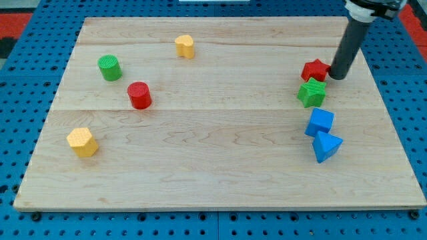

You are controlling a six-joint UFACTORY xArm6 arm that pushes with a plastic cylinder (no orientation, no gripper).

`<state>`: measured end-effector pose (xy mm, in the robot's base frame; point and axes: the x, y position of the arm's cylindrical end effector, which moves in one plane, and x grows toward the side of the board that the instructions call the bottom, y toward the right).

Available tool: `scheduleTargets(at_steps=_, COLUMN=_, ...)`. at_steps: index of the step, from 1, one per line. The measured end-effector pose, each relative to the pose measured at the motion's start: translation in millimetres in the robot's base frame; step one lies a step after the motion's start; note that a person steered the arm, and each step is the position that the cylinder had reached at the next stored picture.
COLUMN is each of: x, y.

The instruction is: Push the blue cube left a bit

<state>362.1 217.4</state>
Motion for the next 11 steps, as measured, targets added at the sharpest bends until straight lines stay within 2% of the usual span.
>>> scheduleTargets(at_steps=1, x=-9, y=-12)
scheduleTargets(at_steps=2, x=-10, y=28)
scheduleTargets(at_steps=4, x=131, y=66)
scheduleTargets(at_steps=5, x=162, y=63)
scheduleTargets(at_steps=8, x=119, y=-31)
scheduleTargets(at_steps=9, x=106, y=-31)
scheduleTargets(at_steps=10, x=66, y=38)
scheduleTargets(at_steps=11, x=-4, y=60)
